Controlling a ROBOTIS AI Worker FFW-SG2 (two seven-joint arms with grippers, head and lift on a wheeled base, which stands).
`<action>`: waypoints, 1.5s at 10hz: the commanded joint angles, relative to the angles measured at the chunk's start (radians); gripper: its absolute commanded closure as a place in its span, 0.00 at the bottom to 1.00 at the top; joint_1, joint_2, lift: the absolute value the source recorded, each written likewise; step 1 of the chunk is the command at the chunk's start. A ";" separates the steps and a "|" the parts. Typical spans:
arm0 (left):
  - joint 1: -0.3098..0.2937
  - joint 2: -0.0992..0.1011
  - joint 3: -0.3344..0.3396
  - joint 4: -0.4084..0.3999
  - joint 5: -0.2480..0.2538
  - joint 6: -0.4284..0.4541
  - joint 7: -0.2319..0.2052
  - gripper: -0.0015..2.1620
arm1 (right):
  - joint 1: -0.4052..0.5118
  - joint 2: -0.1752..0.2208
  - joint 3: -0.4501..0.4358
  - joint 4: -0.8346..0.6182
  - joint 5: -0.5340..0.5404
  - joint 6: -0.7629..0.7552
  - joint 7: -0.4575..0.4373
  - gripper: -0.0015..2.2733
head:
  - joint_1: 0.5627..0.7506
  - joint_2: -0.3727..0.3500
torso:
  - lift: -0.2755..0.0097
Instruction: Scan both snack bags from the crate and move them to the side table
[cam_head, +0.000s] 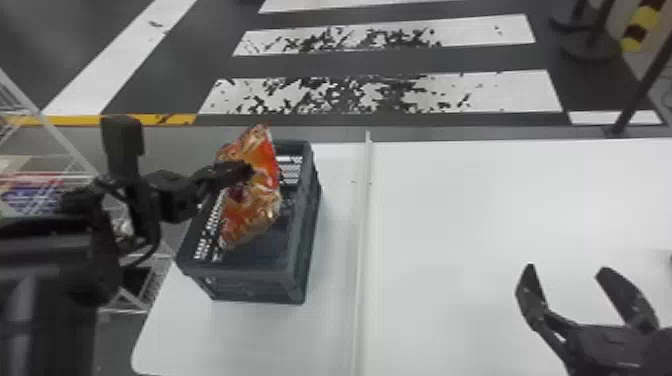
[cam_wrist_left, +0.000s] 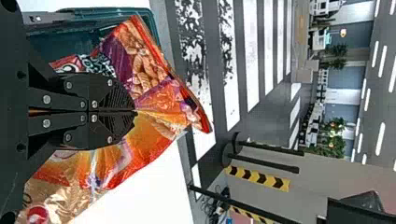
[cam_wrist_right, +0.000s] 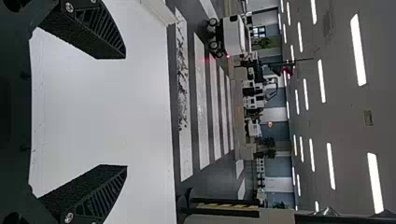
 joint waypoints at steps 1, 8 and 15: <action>-0.009 -0.011 0.002 -0.052 0.009 0.044 0.004 0.99 | 0.003 0.001 0.000 -0.008 0.003 0.000 -0.003 0.04 | 0.70 0.76 | 0.70; -0.092 -0.120 0.017 -0.213 0.161 0.280 0.106 0.99 | 0.023 0.003 -0.012 -0.042 0.007 0.006 -0.009 0.04 | 0.70 0.69 | 0.70; -0.174 -0.254 -0.220 -0.162 0.166 0.329 0.219 0.99 | 0.046 0.003 -0.063 -0.074 -0.006 0.009 -0.029 0.04 | 0.70 0.43 | 0.70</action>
